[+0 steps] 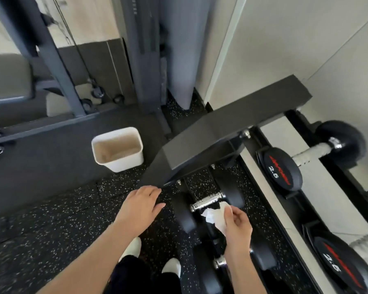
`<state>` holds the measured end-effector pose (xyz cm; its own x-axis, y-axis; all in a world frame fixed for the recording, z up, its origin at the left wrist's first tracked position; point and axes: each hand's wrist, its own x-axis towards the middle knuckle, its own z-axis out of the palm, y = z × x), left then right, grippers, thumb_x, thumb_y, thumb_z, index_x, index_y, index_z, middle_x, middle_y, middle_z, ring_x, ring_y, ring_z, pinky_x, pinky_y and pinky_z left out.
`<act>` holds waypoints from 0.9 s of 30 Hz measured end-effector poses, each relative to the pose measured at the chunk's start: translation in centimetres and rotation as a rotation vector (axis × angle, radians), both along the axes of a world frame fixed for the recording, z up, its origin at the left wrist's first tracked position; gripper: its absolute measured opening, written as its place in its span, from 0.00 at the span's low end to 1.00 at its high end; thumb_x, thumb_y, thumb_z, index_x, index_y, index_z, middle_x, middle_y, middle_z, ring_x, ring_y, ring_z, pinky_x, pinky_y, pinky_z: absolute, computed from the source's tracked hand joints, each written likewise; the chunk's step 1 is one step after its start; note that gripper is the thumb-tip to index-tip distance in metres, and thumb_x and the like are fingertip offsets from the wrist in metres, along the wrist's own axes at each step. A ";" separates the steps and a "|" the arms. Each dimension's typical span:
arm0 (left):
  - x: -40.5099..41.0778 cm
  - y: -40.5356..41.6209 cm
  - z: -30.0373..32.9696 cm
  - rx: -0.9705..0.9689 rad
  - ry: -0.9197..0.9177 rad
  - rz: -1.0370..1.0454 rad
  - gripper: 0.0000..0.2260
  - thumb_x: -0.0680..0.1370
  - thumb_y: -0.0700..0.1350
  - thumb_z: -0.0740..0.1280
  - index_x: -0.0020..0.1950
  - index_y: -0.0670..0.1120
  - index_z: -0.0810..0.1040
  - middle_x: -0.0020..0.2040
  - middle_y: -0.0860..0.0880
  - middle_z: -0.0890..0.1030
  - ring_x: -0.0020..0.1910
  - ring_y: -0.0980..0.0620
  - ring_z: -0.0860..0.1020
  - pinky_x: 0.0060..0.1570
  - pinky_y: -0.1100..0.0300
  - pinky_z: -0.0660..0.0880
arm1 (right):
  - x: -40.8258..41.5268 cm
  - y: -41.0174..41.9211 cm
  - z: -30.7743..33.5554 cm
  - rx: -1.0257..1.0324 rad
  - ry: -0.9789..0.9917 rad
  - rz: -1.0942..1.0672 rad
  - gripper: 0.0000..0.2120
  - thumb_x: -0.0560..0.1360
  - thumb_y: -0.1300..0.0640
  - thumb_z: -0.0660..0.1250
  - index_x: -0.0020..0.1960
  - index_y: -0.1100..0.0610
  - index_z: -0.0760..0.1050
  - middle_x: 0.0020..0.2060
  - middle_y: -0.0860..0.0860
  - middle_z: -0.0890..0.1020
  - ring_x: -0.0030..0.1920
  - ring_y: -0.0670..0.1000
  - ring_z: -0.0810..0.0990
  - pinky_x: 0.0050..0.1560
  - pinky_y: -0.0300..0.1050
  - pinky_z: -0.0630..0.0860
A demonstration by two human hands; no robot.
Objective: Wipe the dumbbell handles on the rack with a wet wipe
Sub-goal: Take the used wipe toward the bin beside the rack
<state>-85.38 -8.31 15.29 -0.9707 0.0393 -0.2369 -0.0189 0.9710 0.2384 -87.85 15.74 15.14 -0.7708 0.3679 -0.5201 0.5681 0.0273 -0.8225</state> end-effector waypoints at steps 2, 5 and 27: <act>-0.1 -2.1 1.9 0.007 0.009 0.063 0.21 0.79 0.56 0.62 0.67 0.46 0.74 0.64 0.50 0.76 0.65 0.50 0.73 0.62 0.54 0.70 | -0.5 -1.6 1.8 -0.024 -0.020 0.022 0.05 0.75 0.56 0.67 0.48 0.57 0.77 0.41 0.52 0.80 0.40 0.48 0.76 0.45 0.43 0.74; -0.5 -6.0 4.3 -0.022 0.074 0.145 0.21 0.78 0.57 0.62 0.65 0.45 0.76 0.62 0.49 0.78 0.63 0.49 0.75 0.60 0.53 0.71 | -1.8 -5.1 3.8 -0.042 -0.020 0.093 0.05 0.75 0.57 0.67 0.47 0.59 0.77 0.41 0.53 0.81 0.41 0.49 0.77 0.46 0.44 0.75; -8.4 -36.9 9.7 0.048 0.038 0.287 0.20 0.82 0.54 0.56 0.72 0.48 0.68 0.69 0.51 0.70 0.70 0.51 0.66 0.66 0.54 0.61 | -12.4 -42.2 6.4 -0.048 -0.092 0.231 0.07 0.74 0.59 0.67 0.53 0.58 0.75 0.47 0.54 0.81 0.47 0.51 0.81 0.44 0.46 0.80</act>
